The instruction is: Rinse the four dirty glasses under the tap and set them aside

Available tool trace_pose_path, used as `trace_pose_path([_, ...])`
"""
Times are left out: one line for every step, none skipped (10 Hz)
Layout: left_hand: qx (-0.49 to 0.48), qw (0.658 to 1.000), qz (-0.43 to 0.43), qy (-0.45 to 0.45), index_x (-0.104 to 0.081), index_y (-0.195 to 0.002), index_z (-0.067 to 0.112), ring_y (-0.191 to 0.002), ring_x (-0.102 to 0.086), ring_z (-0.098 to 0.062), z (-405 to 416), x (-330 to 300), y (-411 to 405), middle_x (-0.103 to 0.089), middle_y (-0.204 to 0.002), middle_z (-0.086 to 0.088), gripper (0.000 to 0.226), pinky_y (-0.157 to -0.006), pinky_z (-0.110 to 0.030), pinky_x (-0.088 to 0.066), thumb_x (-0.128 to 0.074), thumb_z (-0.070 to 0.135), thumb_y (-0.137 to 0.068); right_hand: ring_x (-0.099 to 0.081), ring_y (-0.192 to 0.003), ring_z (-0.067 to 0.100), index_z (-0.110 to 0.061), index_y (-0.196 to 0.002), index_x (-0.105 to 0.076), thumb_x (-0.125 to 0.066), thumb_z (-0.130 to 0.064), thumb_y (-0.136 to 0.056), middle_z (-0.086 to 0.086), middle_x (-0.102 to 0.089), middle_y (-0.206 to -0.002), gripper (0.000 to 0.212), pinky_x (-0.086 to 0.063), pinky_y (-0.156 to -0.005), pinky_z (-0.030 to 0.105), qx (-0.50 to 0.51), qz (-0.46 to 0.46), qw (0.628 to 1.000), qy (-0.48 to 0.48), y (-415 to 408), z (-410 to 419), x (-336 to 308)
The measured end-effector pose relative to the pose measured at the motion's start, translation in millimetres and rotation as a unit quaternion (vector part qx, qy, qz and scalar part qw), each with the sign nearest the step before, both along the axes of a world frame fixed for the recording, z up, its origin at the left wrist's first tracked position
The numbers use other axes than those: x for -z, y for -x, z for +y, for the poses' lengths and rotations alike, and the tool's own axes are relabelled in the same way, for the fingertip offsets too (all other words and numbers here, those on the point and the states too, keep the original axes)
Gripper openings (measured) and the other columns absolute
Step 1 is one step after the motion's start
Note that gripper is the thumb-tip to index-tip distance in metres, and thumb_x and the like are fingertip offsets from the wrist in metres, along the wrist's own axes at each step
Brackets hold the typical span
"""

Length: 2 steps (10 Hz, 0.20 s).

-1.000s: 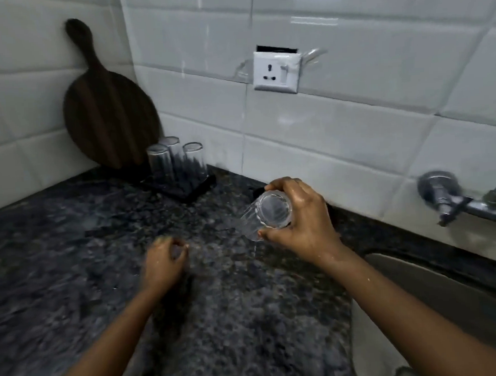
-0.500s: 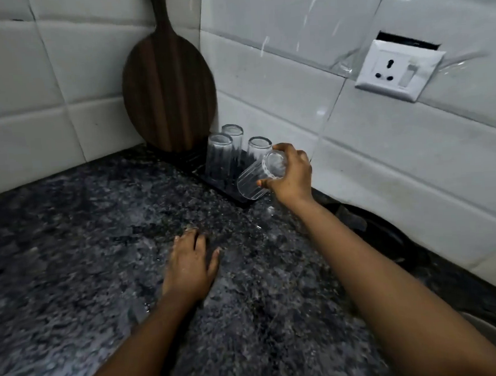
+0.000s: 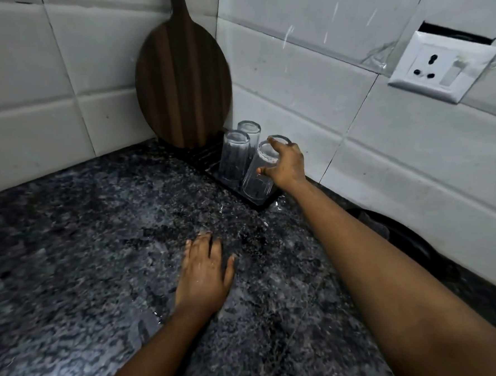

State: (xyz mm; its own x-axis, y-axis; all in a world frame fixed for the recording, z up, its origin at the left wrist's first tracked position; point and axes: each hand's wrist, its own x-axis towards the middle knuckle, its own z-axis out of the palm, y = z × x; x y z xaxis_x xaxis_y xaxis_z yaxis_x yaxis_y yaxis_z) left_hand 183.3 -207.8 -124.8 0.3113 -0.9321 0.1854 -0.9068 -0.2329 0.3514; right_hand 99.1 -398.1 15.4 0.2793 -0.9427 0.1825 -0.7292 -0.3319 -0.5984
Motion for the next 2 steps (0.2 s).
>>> trace_pose_path([-0.001,1.0,-0.009,-0.009,-0.052,-0.123,0.011,-0.131,-0.042,-0.026,0.0,-0.5,-0.4,-0.049,-0.134,-0.01,0.061,-0.115,-0.045,-0.015,-0.019,0.05,-0.089,-0.045,-0.126,0.026,-0.013,-0.136,-0.046,-0.073,-0.012,-0.079,0.012,-0.049,-0.137,0.063,-0.03,-0.106,0.025,-0.01,0.006,1.0,0.002,-3.5,-6.8,2.7])
trace_pose_path([-0.009,1.0,0.001,-0.014,-0.05,-0.125,0.012,-0.133,-0.039,-0.026,0.2,-0.2,-0.3,-0.047,-0.136,-0.01,0.064,-0.116,-0.045,-0.011,-0.016,0.051,-0.089,-0.046,-0.127,0.027,-0.011,-0.137,-0.044,-0.068,-0.008,-0.082,0.012,-0.05,-0.138,0.06,-0.032,-0.109,0.03,-0.004,-0.005,1.0,-0.001,-3.5,-2.6,5.1])
